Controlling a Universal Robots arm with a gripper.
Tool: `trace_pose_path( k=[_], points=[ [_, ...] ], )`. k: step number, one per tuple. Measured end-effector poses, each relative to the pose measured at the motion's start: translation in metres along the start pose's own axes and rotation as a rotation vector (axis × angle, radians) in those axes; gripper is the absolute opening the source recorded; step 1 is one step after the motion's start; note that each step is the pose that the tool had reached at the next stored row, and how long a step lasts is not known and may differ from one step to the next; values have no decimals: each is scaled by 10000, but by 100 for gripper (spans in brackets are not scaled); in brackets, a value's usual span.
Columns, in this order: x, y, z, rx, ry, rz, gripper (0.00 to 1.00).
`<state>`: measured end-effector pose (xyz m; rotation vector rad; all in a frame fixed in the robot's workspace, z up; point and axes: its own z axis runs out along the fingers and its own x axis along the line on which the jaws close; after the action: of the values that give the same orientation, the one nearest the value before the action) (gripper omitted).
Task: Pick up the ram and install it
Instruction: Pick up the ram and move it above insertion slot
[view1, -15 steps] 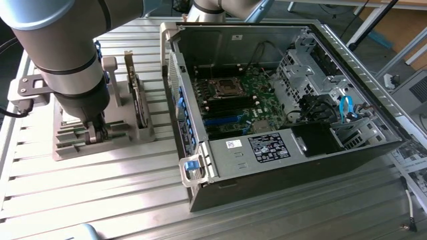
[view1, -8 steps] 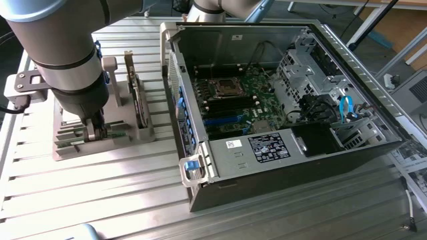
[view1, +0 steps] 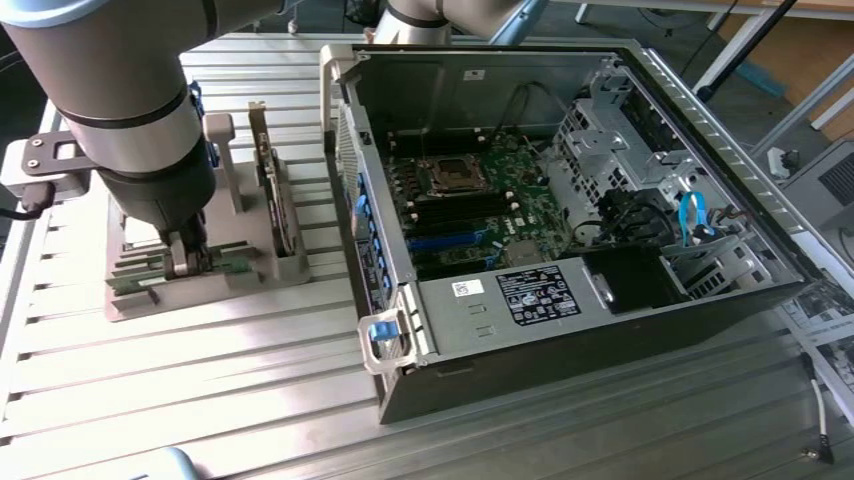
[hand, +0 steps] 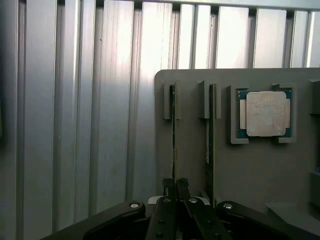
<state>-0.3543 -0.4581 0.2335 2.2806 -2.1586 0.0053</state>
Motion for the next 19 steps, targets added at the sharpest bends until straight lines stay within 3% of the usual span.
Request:
trace_pose_path(
  k=[19],
  points=[
    [1,0,-250,-1,0,0,12]
  ],
)
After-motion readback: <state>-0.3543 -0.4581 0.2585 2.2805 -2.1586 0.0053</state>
